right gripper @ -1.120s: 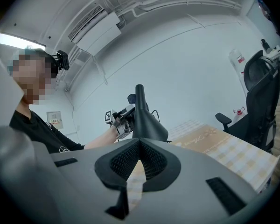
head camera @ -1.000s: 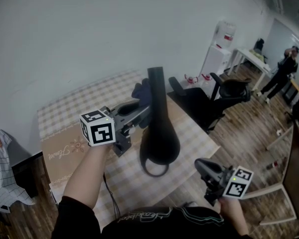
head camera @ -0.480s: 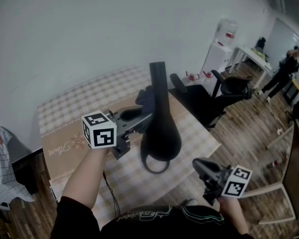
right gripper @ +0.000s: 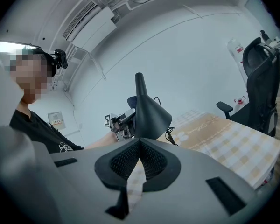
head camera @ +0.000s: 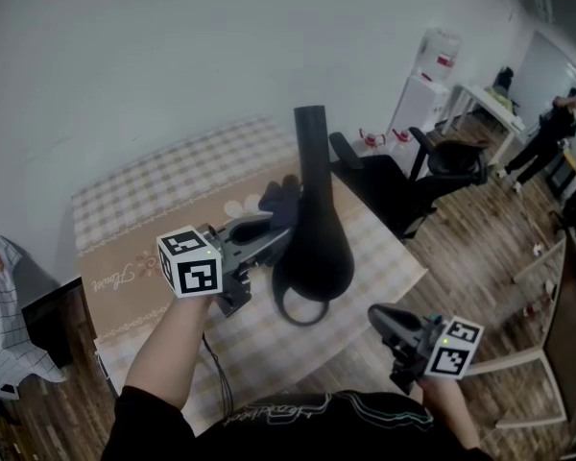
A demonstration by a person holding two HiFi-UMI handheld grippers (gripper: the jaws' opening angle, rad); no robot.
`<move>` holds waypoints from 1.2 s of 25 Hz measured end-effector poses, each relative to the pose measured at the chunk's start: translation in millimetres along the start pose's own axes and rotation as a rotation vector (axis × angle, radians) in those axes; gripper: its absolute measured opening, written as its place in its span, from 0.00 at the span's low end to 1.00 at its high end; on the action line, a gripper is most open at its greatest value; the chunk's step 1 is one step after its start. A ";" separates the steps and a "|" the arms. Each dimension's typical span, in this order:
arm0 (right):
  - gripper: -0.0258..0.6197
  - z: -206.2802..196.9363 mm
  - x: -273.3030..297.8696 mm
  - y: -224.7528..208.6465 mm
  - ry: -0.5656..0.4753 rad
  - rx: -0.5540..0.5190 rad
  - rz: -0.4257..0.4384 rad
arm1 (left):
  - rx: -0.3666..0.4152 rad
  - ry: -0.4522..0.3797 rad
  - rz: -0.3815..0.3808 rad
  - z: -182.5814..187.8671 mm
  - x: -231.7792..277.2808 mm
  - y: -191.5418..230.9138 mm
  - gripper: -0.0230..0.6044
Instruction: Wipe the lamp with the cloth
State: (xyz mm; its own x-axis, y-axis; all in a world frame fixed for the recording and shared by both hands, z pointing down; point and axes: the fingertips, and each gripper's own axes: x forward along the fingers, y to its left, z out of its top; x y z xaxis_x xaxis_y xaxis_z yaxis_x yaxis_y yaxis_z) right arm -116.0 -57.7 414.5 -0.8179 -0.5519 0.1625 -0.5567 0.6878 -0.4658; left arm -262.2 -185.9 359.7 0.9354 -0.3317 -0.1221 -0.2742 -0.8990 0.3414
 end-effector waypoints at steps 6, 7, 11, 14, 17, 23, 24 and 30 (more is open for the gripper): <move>0.06 3.4 9.1 17.7 0.021 -0.028 0.060 | -0.031 0.003 0.072 -24.1 -15.4 -4.2 0.15; 0.06 4.0 10.1 20.2 0.020 -0.029 0.071 | -0.032 0.007 0.088 -27.7 -17.7 -5.9 0.15; 0.06 0.6 13.5 25.9 0.026 -0.030 0.098 | -0.033 0.048 0.188 -44.3 -31.7 -13.8 0.15; 0.06 -7.6 16.3 29.9 0.041 -0.019 0.118 | -0.032 0.088 0.301 -53.1 -47.6 -28.2 0.15; 0.06 -22.0 14.0 40.2 0.064 -0.003 0.157 | -0.053 0.089 0.375 -60.0 -61.5 -58.1 0.15; 0.06 -44.8 -17.7 60.6 0.065 0.030 0.212 | -0.112 0.014 0.401 -78.3 -68.4 -144.8 0.15; 0.06 -46.7 -25.0 65.8 0.060 0.031 0.220 | -0.108 0.015 0.401 -83.9 -65.6 -161.2 0.15; 0.06 -59.3 -76.3 104.4 0.039 0.021 0.273 | -0.166 -0.006 0.408 -123.4 -52.6 -249.1 0.15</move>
State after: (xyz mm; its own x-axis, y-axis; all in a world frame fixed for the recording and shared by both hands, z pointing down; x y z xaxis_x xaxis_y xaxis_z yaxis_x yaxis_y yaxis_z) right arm -120.4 84.2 405.1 -0.9425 -0.3286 0.0612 -0.3119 0.7986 -0.5146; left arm -215.6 90.8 396.1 0.7567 -0.6519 0.0486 -0.5808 -0.6363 0.5077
